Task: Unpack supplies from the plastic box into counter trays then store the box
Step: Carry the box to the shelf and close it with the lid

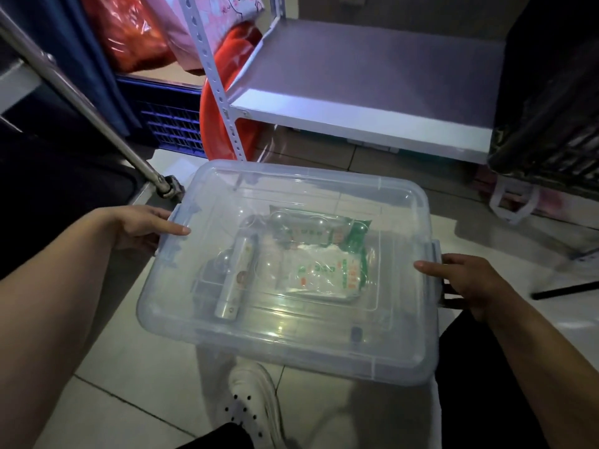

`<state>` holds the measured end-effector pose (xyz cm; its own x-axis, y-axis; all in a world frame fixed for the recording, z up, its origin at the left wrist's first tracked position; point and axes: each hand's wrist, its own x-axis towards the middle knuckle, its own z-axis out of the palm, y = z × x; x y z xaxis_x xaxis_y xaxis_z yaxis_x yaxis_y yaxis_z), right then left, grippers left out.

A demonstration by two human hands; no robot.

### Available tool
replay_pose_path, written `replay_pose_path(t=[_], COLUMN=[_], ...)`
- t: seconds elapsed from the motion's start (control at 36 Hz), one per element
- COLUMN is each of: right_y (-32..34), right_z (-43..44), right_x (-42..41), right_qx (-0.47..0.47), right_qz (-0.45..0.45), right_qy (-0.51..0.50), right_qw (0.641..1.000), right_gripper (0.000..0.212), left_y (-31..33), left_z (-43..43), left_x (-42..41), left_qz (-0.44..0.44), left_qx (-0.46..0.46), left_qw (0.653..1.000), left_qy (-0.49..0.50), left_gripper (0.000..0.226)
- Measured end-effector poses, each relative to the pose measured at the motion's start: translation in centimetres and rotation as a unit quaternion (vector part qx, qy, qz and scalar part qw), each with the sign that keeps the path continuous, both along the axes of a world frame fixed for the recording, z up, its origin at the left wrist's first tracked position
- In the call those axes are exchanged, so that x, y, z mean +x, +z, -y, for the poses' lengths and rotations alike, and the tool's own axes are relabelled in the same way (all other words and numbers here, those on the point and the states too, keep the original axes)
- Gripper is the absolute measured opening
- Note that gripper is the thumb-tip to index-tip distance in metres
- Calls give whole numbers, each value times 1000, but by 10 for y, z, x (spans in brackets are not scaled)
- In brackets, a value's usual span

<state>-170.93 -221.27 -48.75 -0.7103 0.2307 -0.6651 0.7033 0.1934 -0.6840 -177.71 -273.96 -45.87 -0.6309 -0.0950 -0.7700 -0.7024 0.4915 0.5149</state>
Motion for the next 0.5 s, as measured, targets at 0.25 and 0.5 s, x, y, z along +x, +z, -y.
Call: replay_pose_path(t=[0.25, 0.5], right_y=[5, 0], right_z=[5, 18], right_x=[-2, 13], right_qx=[42, 158], right_qz=[-8, -78], right_qy=[21, 43], right_qw=[999, 983], right_gripper=[21, 22], left_y=[14, 16], left_z=[-12, -20], left_x=[-4, -4], left_qz=[27, 29], left_qx=[-34, -73], left_qw=[999, 997], left_qy=[-1, 5], left_gripper=[58, 39])
